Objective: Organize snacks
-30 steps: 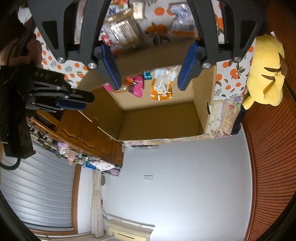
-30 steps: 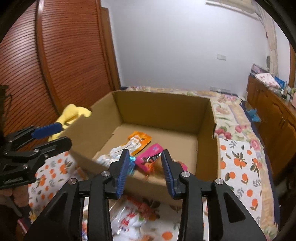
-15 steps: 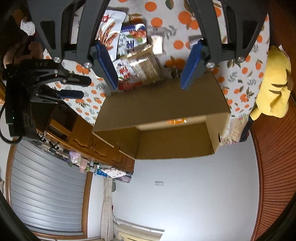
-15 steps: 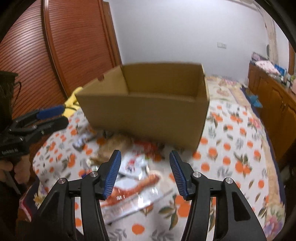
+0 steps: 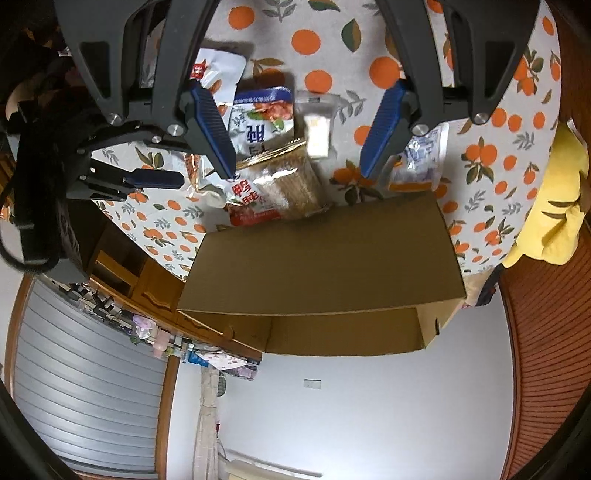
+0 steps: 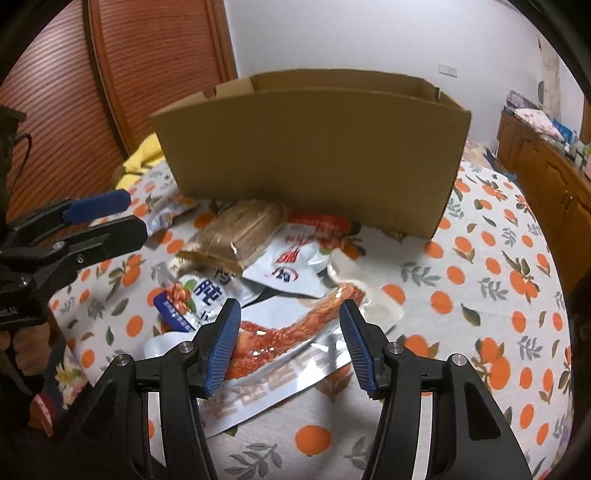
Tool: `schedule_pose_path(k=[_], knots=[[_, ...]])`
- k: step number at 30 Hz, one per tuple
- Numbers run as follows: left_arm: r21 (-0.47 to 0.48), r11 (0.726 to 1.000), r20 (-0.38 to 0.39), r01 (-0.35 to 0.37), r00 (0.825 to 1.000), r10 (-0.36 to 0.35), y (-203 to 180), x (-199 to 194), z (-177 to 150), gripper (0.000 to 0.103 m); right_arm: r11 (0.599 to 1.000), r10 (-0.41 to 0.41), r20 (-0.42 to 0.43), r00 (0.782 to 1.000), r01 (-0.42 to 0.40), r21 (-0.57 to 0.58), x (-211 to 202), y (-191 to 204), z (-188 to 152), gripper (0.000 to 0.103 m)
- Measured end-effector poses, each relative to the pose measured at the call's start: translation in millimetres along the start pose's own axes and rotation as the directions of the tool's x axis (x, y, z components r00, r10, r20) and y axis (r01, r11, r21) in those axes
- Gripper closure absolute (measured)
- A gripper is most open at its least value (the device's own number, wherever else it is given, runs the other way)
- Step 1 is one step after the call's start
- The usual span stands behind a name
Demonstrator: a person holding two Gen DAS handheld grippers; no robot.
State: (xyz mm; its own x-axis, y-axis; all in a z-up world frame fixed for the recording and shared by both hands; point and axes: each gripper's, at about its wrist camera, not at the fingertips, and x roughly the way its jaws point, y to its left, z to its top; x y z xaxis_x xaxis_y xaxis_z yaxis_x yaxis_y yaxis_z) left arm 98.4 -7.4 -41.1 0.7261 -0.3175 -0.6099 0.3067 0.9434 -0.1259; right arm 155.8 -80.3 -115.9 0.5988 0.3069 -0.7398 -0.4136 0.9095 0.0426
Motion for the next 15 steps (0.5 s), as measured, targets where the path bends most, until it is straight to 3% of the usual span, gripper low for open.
schedule_pose_path(k=[15], knots=[[-0.037, 0.999, -0.001, 0.008, 1.000, -0.008, 6.6, 2.0, -12.2, 0.033, 0.993, -0.115, -0.027, 0.993, 0.114, -0.032, -5.6, -14.4, -18.6, 0.040]])
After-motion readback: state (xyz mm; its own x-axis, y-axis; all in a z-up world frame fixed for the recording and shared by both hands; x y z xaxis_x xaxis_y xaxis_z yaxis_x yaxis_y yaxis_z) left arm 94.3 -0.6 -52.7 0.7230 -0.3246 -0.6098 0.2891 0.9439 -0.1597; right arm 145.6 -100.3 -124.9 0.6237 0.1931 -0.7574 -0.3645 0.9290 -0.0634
